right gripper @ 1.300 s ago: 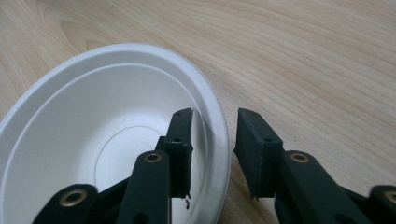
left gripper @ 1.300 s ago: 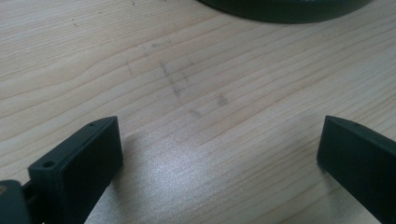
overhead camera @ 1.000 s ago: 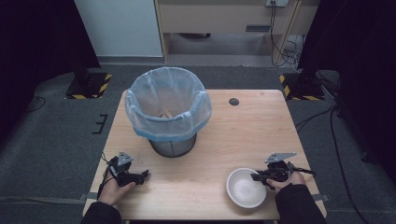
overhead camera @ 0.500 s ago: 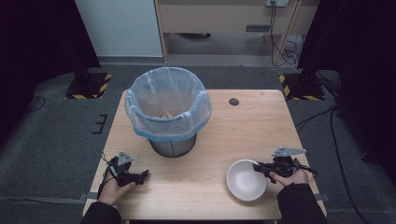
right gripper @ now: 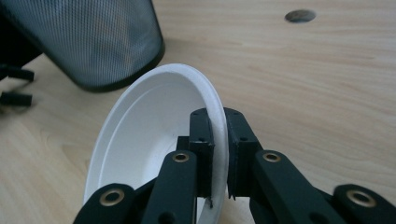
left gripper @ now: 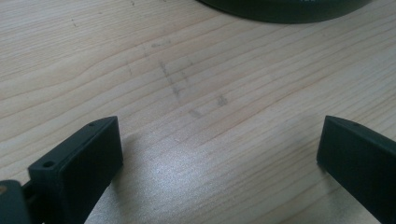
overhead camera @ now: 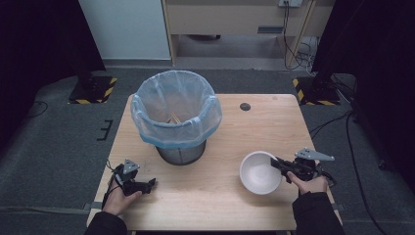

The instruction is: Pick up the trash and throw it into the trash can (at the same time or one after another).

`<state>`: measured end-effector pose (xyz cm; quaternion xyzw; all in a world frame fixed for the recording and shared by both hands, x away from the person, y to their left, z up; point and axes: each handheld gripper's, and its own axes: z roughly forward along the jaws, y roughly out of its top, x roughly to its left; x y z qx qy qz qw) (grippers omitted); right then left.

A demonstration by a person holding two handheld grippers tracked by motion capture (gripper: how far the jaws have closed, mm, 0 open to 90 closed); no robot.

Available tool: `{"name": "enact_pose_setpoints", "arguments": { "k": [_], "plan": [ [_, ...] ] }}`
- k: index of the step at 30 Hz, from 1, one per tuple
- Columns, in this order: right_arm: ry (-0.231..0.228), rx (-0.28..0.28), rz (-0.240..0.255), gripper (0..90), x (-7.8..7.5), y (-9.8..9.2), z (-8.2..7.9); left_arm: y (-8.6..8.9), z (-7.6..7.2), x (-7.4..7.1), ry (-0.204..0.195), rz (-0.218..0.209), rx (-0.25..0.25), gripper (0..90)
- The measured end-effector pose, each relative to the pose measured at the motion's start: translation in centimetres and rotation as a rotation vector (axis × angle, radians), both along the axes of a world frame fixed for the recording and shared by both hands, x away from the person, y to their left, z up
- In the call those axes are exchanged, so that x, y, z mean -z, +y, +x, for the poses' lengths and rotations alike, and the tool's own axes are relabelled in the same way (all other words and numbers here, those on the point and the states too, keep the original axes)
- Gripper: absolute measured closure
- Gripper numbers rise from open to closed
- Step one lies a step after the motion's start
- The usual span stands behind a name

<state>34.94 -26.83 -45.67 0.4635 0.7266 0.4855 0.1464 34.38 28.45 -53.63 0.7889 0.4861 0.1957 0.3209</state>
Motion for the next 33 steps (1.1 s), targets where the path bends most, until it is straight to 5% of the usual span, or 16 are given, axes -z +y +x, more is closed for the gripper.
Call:
{"name": "enact_pose_setpoints", "arguments": {
  "k": [9, 26, 33],
  "plan": [
    [-0.099, 0.11, 0.087, 83.4, -1.2, -0.5, 0.4, 0.0, 0.0, 0.0, 0.0, 0.0, 0.001, 0.0],
    [-0.239, 0.174, 0.164, 83.5, -3.7, -0.5, 1.0, 0.0, 0.0, 0.0, 0.0, 0.0, 0.001, 0.0],
    [-0.307, 0.184, 0.213, 83.5, -6.0, -0.1, 1.4, 0.0, 0.0, 0.0, 0.0, 0.0, 0.001, 0.0]
  ]
}}
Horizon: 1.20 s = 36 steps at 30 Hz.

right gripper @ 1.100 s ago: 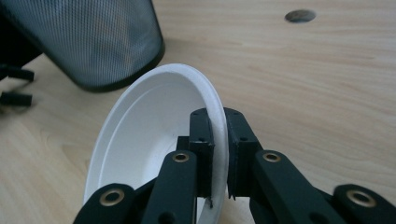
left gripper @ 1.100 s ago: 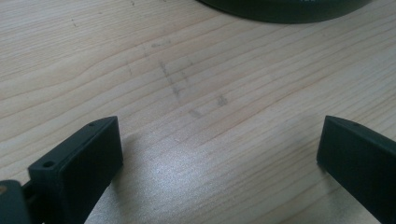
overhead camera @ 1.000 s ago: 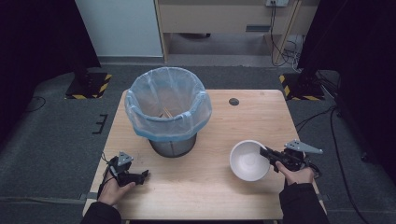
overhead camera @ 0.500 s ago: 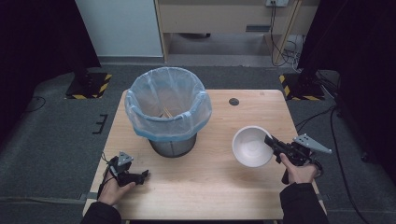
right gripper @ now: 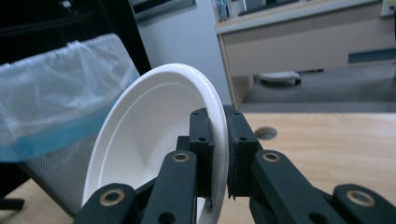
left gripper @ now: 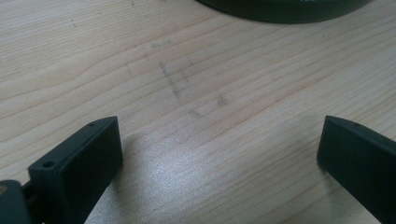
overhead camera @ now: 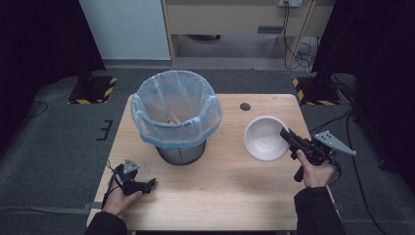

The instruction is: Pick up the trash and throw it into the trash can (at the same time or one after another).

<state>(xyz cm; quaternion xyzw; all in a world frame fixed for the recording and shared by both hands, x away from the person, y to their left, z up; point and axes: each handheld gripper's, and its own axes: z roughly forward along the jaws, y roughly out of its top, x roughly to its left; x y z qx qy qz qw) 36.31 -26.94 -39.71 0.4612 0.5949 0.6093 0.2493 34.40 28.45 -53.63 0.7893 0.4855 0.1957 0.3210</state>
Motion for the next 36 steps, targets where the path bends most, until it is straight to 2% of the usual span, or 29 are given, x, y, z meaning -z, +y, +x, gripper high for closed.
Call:
{"name": "enact_pose_setpoints", "arguments": {
  "k": [2, 3, 5, 6, 9, 11, 20, 28, 36],
  "plan": [
    [-0.007, 0.0, 0.005, 83.5, -0.2, 0.1, 0.0, 0.0, 0.0, 0.0, 0.0, 0.0, 0.0, 0.0],
    [-0.03, 0.0, 0.02, 83.5, -1.0, 0.3, 0.1, 0.0, 0.0, 0.0, 0.0, 0.0, 0.0, 0.0],
    [-0.038, -0.001, 0.029, 83.5, -1.2, 0.3, 0.1, 0.0, 0.0, 0.0, 0.0, 0.0, 0.0, 0.0],
    [-0.06, 0.002, 0.043, 83.5, -1.9, 0.5, 0.2, 0.0, 0.0, 0.0, 0.0, 0.0, 0.0, 0.0],
    [-0.084, 0.005, 0.061, 83.5, -2.8, 0.6, 0.3, 0.0, 0.0, 0.0, 0.0, 0.0, 0.0, 0.0],
    [-0.092, 0.005, 0.069, 83.5, -3.1, 0.6, 0.3, 0.0, 0.0, 0.0, 0.0, 0.0, 0.0, 0.0],
    [-0.167, 0.005, 0.091, 83.5, -6.5, 1.4, 1.0, 0.0, 0.0, 0.0, 0.0, 0.0, 0.0, 0.0],
    [-0.199, -0.003, 0.104, 83.5, -8.3, 2.5, 1.6, 0.0, 0.0, 0.0, 0.0, 0.0, 0.0, 0.0],
    [-0.227, -0.025, 0.107, 83.5, -10.2, 4.2, 2.6, 0.0, 0.0, 0.0, 0.0, 0.001, 0.0, 0.0]
  ]
}}
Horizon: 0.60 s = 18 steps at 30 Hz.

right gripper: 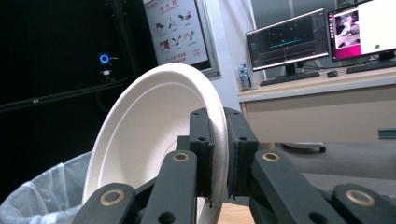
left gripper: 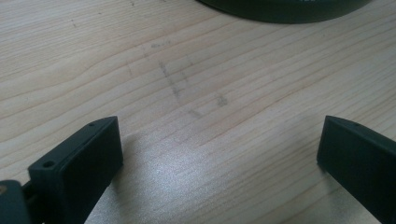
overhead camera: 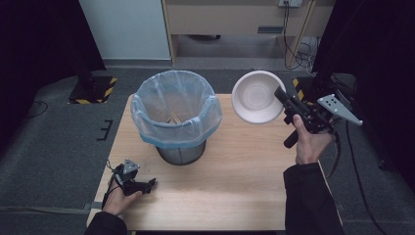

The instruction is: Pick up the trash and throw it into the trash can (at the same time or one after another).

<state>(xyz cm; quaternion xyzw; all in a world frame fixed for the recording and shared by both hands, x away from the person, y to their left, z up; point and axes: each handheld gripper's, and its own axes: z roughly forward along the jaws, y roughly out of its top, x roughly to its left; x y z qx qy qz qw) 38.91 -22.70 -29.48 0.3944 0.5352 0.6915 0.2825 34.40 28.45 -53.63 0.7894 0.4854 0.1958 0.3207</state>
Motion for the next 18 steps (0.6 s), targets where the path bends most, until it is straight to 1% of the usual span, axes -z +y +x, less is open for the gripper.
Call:
{"name": "enact_pose_setpoints", "arguments": {
  "k": [3, 5, 8, 12, 13, 14, 17, 18],
  "plan": [
    [-0.005, -0.005, 0.003, 83.5, -0.4, 0.3, 0.2, 0.0, 0.0, 0.0, 0.0, 0.0, 0.0, 0.0],
    [-0.015, -0.01, 0.003, 83.5, -1.1, 1.0, 0.6, 0.0, 0.0, 0.0, 0.0, 0.0, 0.0, 0.0],
    [-0.019, -0.016, 0.001, 83.5, -1.5, 1.5, 0.9, 0.0, 0.0, 0.0, 0.0, 0.0, 0.0, 0.0],
    [-0.025, -0.033, 0.001, 83.5, -2.2, 2.8, 1.5, 0.0, 0.0, 0.0, 0.0, 0.0, 0.0, 0.0],
    [-0.025, -0.033, 0.001, 83.5, -2.2, 2.8, 1.5, 0.0, 0.0, 0.0, 0.0, 0.0, 0.0, 0.0],
    [-0.027, -0.04, -0.003, 83.5, -2.5, 3.4, 1.7, 0.0, 0.0, 0.0, 0.0, 0.0, 0.0, 0.0],
    [-0.029, -0.048, -0.005, 83.5, -2.8, 3.9, 1.9, 0.0, 0.0, 0.0, 0.0, 0.0, 0.0, 0.0],
    [-0.034, -0.054, -0.011, 83.5, -3.1, 4.5, 2.0, 0.0, 0.0, 0.0, 0.0, 0.0, 0.0, 0.0]
  ]
}}
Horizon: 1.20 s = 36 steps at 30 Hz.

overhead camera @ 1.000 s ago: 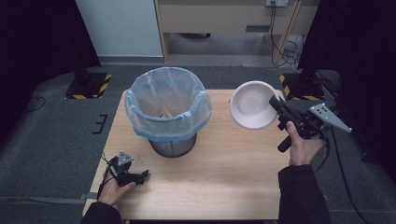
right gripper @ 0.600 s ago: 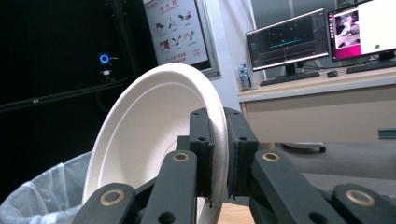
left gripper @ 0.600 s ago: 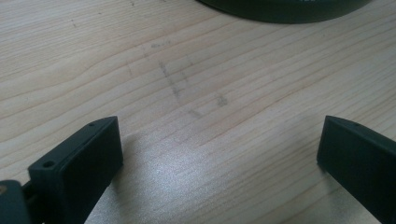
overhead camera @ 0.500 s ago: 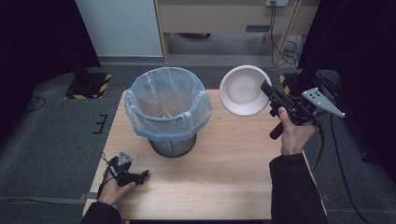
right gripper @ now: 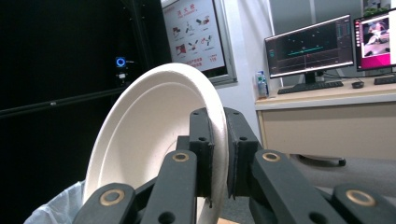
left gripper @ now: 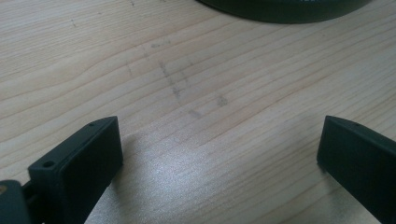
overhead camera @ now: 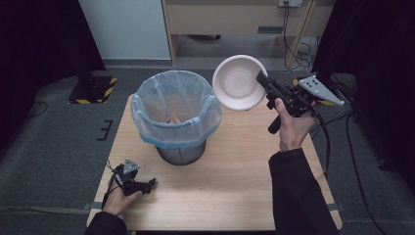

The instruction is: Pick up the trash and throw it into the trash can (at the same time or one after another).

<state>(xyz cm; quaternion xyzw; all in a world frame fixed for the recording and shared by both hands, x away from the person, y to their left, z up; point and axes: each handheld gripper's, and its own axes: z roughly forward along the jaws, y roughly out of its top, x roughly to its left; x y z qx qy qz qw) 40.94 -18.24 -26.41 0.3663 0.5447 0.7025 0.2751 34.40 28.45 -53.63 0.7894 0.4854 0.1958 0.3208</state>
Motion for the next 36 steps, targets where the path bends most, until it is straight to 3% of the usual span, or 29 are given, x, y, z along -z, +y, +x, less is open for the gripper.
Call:
{"name": "enact_pose_setpoints", "arguments": {
  "k": [10, 26, 33, 36],
  "plan": [
    [-0.006, -0.025, -0.018, 83.5, -0.9, 2.6, 0.9, 0.0, 0.0, 0.0, 0.0, 0.001, 0.0, 0.0],
    [0.009, -0.069, -0.048, 83.5, -1.1, 6.7, 2.8, 0.0, 0.0, 0.0, -0.002, -0.001, -0.001, 0.0],
    [0.018, -0.091, -0.064, 83.5, -0.6, 9.1, 3.7, 0.0, 0.0, 0.0, -0.002, 0.0, 0.0, 0.0],
    [0.032, -0.103, -0.046, 83.4, 0.1, 10.4, 4.3, 0.0, 0.0, 0.0, -0.002, -0.001, 0.0, 0.0]
  ]
}}
